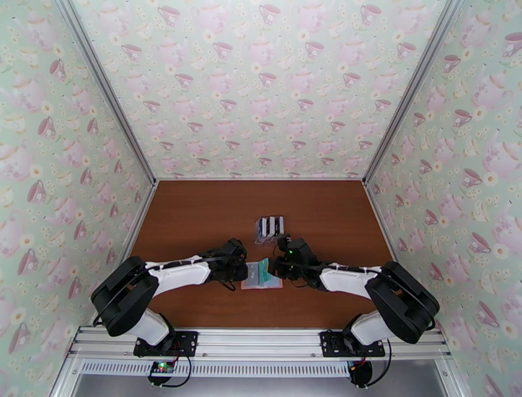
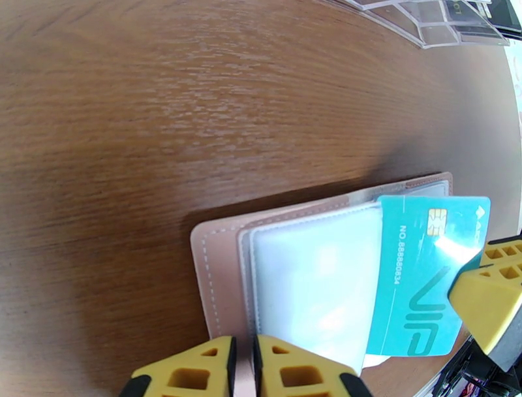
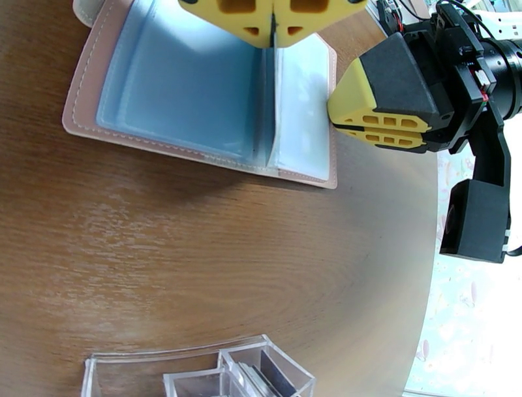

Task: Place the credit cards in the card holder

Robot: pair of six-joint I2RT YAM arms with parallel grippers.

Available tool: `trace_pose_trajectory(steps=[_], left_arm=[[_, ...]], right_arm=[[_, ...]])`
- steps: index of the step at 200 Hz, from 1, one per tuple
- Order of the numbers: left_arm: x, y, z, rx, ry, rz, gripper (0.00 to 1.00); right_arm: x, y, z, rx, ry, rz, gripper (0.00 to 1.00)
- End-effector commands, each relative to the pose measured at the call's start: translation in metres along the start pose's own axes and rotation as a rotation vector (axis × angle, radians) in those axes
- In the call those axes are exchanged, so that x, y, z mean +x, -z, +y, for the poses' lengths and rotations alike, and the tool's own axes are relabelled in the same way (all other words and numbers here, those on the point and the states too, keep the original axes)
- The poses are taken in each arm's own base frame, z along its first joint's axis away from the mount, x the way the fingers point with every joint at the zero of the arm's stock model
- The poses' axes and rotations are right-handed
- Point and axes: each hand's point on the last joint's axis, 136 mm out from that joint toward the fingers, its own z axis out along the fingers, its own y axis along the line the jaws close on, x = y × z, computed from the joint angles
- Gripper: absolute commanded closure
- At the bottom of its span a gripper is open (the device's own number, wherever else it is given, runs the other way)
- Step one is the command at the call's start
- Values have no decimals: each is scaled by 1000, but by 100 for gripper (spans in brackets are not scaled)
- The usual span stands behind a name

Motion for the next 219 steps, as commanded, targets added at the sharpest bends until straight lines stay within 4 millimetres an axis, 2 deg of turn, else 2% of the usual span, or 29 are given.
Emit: trace_pose_trajectory(steps=[1, 65, 128, 172, 219], left_arm=[[24, -8, 16, -48, 17, 67, 83], [24, -8, 17, -48, 21, 65, 84], [25, -8, 17, -47, 26, 67, 84], [26, -8, 16, -43, 27, 67, 85], [27, -6, 18, -47, 28, 67, 85]], right_arm=[[5, 3, 11, -40, 4, 12, 100], [5, 7, 14, -41, 7, 7, 100], [5, 11, 4, 10, 27, -9, 100], [10, 5, -8, 47, 36, 10, 100], [10, 1, -10, 55, 51, 20, 100]])
